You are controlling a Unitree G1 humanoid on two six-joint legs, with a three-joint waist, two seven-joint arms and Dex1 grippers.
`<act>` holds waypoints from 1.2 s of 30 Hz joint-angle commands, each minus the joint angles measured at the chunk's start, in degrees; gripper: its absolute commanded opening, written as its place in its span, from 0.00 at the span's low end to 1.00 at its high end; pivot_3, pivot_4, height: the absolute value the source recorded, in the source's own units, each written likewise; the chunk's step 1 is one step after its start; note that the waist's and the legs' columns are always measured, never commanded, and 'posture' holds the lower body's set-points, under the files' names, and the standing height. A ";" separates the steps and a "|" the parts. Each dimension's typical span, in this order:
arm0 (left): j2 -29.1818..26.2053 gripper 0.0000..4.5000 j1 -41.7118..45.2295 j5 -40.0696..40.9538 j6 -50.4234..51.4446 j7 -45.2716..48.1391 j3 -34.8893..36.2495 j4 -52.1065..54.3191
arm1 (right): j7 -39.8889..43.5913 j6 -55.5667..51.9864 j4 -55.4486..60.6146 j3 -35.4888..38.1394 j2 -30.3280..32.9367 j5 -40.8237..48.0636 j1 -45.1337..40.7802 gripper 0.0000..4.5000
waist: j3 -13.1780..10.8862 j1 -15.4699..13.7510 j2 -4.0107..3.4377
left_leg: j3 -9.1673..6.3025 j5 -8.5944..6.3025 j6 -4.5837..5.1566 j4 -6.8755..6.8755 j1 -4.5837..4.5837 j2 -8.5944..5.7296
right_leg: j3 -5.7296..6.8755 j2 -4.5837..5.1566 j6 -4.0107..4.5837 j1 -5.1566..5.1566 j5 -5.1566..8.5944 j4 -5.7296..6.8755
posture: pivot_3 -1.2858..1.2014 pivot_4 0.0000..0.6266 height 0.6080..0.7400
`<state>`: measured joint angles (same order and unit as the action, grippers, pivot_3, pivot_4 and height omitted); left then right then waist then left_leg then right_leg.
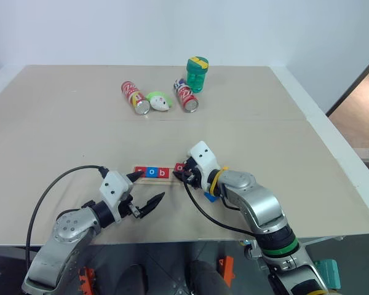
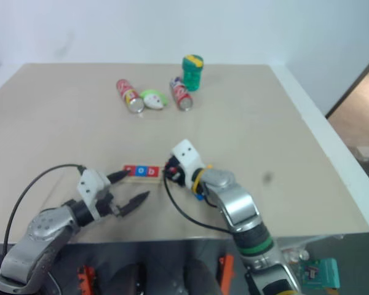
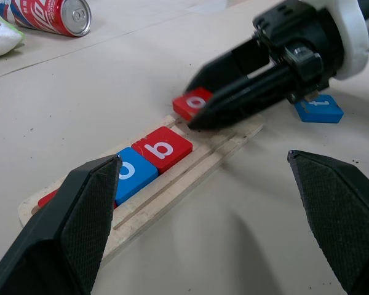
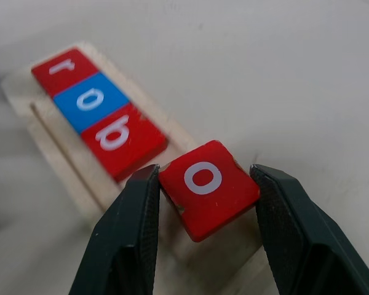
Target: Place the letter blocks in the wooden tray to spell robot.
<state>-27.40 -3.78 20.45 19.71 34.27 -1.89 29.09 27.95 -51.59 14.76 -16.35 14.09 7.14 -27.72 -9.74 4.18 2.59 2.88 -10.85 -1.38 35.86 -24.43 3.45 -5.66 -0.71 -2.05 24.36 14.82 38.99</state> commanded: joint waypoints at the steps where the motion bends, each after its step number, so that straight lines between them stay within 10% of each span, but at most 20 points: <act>1: 0.47 1.00 0.86 0.21 -1.41 0.15 0.38 0.85 | 0.43 0.45 3.40 -1.20 -0.36 0.99 0.29 0.38 | 0.00 0.03 0.00 | 0.01 0.00 0.00 0.00 0.00 0.00 | 0.00 0.00 0.00 0.00 0.00 0.00 | 0.52 0.24 0.99; 36: 1.16 1.00 0.68 -0.29 -0.68 0.00 -0.42 1.24 | -3.99 -1.38 2.90 -1.11 -2.12 0.36 -1.12 0.38 | 0.03 0.07 0.04 | 0.00 0.00 0.00 0.12 0.00 0.00 | 0.00 0.00 -0.03 -0.04 -0.05 0.01 | 0.52 0.24 0.99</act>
<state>-26.20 -3.33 20.25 19.77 34.22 -2.36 29.05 24.46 -52.69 15.48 -18.28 12.18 7.11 -28.00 -9.72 4.25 2.63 2.89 -10.85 -1.38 35.98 -24.43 3.45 -5.66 -0.70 -2.08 24.32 14.77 39.00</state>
